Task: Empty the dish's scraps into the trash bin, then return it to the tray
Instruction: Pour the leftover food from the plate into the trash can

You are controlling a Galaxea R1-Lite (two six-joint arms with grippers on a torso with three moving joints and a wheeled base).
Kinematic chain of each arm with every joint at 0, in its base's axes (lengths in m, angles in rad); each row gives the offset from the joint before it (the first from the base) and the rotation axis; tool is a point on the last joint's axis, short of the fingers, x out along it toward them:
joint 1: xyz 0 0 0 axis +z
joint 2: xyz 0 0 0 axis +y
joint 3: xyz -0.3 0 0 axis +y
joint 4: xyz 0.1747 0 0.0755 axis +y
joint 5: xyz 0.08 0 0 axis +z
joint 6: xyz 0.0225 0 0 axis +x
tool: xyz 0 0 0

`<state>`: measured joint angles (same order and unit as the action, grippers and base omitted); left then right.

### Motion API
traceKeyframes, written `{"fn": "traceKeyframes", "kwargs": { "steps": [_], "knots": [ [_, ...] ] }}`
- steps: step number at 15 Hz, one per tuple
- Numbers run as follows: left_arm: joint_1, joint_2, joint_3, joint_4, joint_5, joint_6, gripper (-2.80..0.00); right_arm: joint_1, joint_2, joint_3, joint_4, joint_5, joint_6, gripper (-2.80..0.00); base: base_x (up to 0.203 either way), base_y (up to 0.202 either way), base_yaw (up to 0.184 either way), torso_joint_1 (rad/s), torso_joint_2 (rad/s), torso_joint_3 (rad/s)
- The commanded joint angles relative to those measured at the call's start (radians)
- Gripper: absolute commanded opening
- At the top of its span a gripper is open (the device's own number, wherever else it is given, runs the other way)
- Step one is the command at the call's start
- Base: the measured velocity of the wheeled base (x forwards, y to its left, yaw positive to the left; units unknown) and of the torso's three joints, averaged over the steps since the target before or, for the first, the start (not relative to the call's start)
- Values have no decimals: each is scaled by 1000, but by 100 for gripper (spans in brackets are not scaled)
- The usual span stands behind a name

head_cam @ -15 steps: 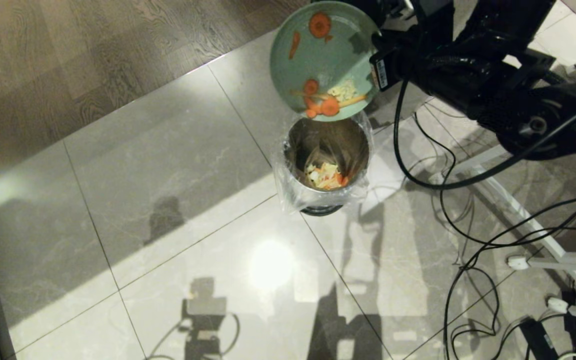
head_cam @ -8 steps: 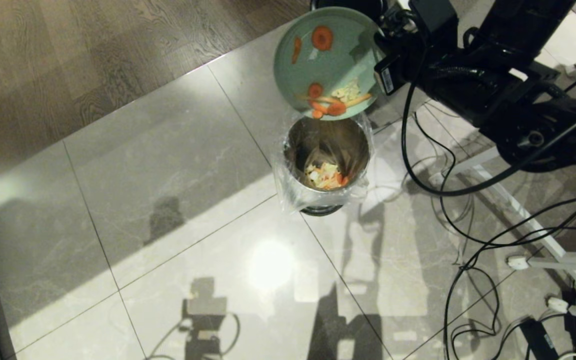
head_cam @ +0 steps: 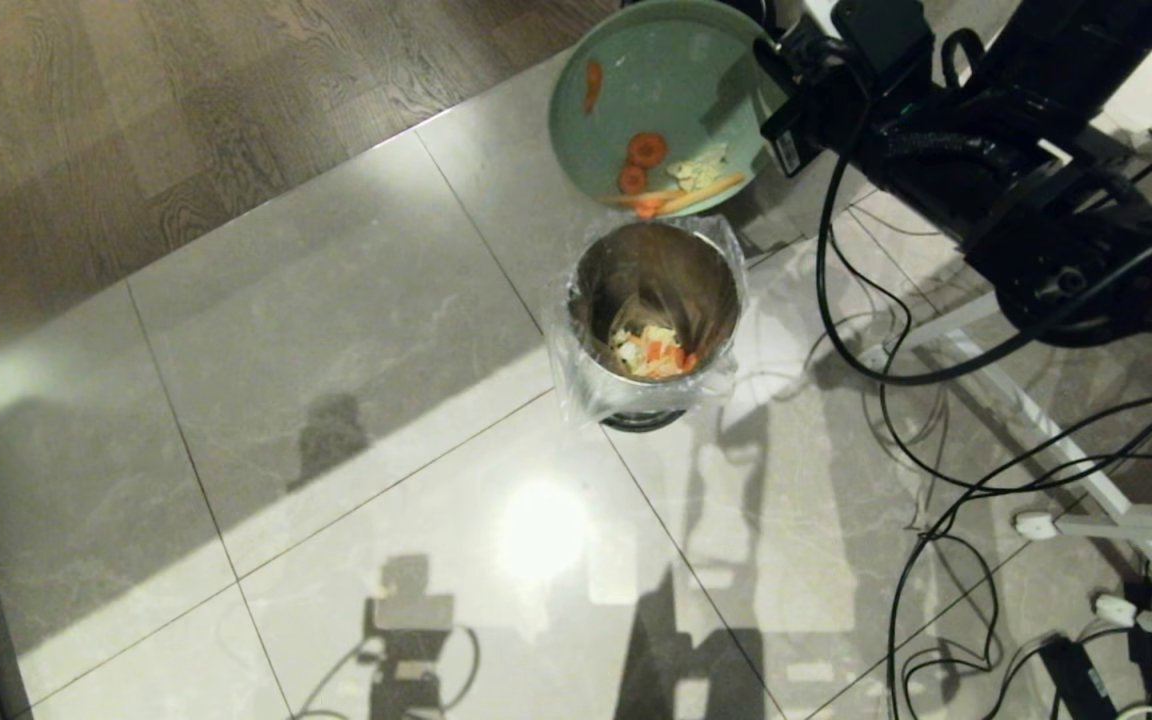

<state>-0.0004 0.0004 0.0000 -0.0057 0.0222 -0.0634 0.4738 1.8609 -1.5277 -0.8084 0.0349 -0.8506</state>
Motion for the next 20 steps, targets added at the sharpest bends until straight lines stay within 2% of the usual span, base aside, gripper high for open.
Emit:
{"fn": "traceKeyframes", "kwargs": {
  "steps": [1, 7, 12, 20],
  "knots": [
    [0, 1, 0, 0, 1, -1, -280, 0, 3, 7, -29, 11, -7, -280, 0, 0, 0, 0, 0, 0],
    [0, 1, 0, 0, 1, -1, -280, 0, 1, 37, -104, 120, -79, -280, 0, 0, 0, 0, 0, 0],
    [0, 1, 0, 0, 1, -1, -280, -1, -11, 48, -114, 188, -124, -280, 0, 0, 0, 0, 0, 0],
    [-1, 1, 0, 0, 1, -1, -280, -4, -81, 194, -286, 320, -142, -280, 0, 0, 0, 0, 0, 0]
  ]
}}
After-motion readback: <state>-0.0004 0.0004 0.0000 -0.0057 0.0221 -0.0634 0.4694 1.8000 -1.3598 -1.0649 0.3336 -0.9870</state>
